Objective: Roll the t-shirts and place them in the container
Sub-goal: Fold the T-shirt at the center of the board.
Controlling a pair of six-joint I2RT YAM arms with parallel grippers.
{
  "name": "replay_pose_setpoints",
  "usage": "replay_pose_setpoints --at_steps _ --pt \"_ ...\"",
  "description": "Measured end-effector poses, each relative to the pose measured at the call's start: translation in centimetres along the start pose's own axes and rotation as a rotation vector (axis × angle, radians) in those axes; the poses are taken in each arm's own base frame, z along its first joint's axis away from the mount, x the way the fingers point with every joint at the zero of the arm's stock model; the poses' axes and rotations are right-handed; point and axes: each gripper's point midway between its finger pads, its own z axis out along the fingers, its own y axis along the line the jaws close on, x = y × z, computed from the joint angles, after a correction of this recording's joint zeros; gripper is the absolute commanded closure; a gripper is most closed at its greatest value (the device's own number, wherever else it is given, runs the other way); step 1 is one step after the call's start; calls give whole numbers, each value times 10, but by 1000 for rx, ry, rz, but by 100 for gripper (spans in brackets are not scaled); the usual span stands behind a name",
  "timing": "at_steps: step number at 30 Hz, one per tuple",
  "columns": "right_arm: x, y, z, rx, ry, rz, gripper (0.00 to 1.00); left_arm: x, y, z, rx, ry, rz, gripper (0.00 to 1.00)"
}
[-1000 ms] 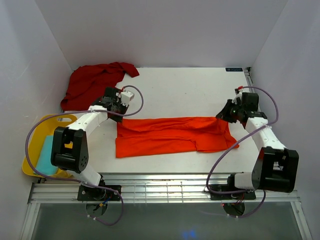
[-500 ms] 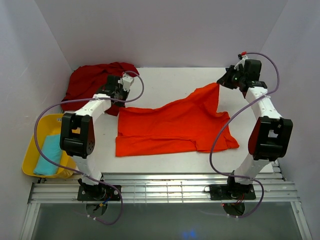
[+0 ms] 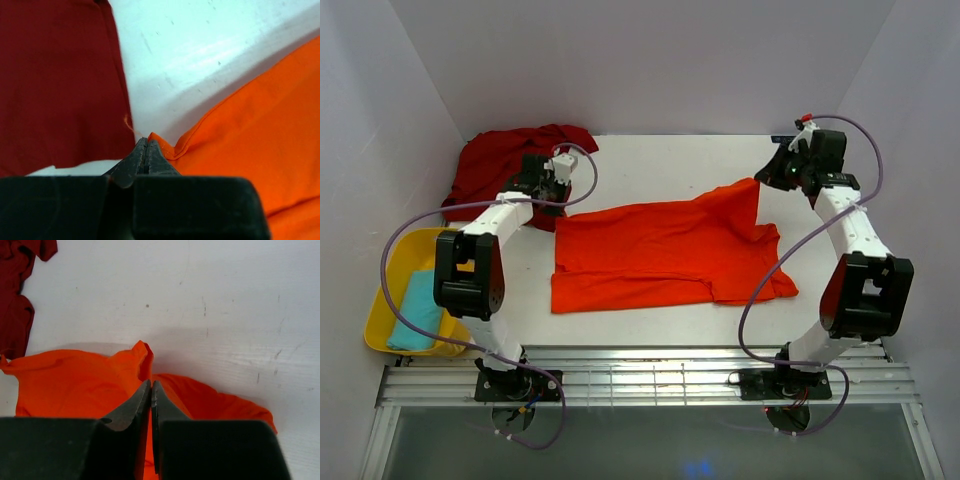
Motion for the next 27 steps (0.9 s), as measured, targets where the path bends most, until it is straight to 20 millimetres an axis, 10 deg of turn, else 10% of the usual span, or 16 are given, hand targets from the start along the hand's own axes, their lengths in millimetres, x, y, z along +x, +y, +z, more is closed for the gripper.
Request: replay_pose_setpoints --at_steps 10,27 --pt "105 -19 -41 101 160 92 92 54 -32 -25 116 58 29 100" --pt "143 -52 -71 251 141 135 92 80 -43 -41 152 81 68 100"
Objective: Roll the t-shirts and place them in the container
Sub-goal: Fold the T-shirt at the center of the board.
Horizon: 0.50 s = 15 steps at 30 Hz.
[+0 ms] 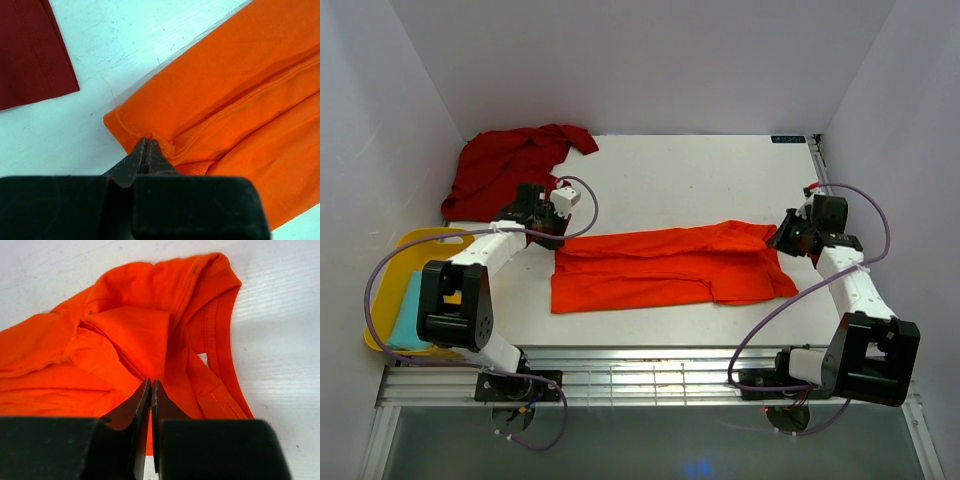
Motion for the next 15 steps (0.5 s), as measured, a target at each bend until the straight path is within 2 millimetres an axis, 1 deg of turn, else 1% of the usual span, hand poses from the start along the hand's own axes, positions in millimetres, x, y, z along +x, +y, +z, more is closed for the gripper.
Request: replay_pose_setpoints --at_steps 11,13,15 --pt "36 -16 3 49 54 60 92 0 2 -1 -4 -1 11 100" --pt "38 -15 1 49 53 66 92 0 4 -1 -8 -1 8 100" --pt "34 -13 -4 42 30 62 92 0 6 -3 -16 -1 7 100"
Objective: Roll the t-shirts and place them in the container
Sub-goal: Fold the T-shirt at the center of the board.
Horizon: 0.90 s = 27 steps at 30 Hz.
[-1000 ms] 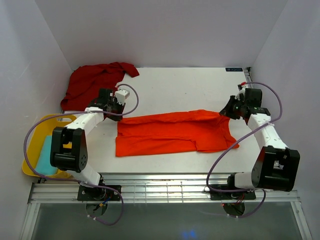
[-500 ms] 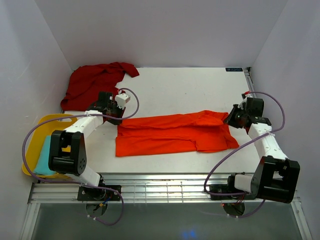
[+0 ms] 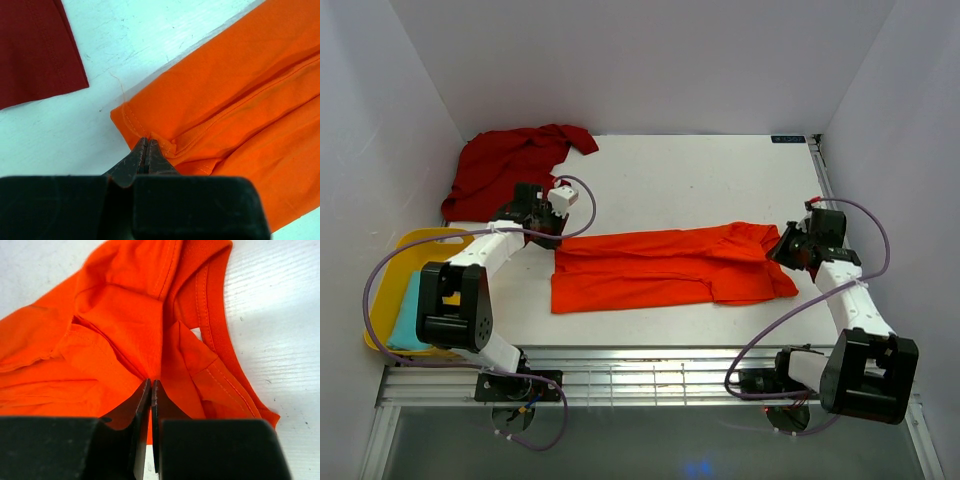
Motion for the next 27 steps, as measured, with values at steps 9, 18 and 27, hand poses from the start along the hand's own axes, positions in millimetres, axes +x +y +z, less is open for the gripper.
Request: replay_pose_setpoints --at_steps 9,18,27 --pt "12 -4 -12 10 -52 14 92 -1 3 -3 -11 -2 5 100" --pt "50 -18 2 42 54 84 52 5 0 -5 9 27 14 21" --pt "41 -29 -5 122 0 79 43 0 -6 -22 19 16 5 26"
